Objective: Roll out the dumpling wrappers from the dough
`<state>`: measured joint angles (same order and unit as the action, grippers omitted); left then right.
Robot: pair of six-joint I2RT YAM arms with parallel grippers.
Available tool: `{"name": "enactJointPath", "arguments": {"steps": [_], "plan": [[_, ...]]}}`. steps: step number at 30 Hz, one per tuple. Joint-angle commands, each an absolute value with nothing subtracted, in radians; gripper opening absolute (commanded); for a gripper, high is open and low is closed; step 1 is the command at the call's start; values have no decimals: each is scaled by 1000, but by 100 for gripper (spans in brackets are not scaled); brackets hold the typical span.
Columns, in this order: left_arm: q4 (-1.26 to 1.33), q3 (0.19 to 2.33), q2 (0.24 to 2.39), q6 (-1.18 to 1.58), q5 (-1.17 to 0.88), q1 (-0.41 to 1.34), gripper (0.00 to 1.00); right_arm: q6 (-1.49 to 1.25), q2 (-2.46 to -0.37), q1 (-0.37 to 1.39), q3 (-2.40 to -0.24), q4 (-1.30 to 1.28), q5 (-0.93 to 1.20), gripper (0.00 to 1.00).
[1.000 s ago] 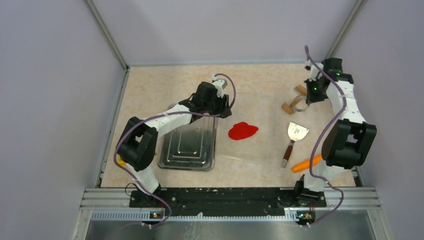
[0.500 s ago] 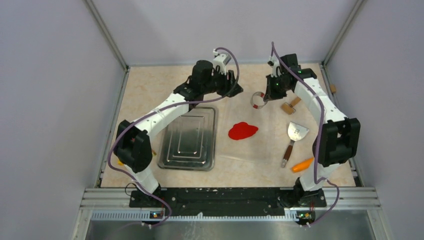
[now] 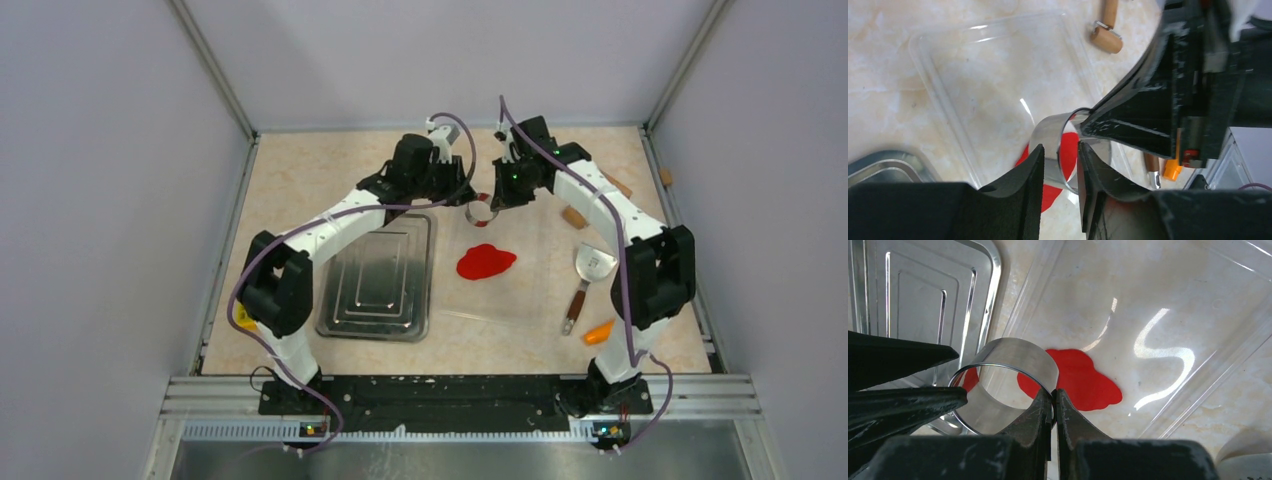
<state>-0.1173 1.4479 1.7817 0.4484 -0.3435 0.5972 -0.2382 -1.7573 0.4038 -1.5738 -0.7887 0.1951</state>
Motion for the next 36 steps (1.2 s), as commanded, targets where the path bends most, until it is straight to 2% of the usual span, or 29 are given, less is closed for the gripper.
{"name": "enactJointPath", "arguments": {"steps": [1, 4, 10, 15, 23, 36], "plan": [[-127, 1424, 1785, 470, -281, 595, 32, -260, -1771, 416, -1635, -751, 163, 0], [-132, 1404, 1787, 468, -292, 595, 26, -260, -1784, 416, -1648, -747, 169, 0], [-88, 1342, 1795, 488, -343, 594, 23, -261, -1798, 428, -1616, -729, 196, 0], [-80, 1296, 1812, 491, -349, 595, 0, -260, -1807, 431, -1554, -729, 260, 0], [-14, 1224, 1864, 556, -436, 596, 0, -241, -1826, 431, -1439, -704, 313, 0], [34, 1197, 1902, 570, -483, 595, 0, -230, -1890, 431, -1442, -705, 258, 0]]}}
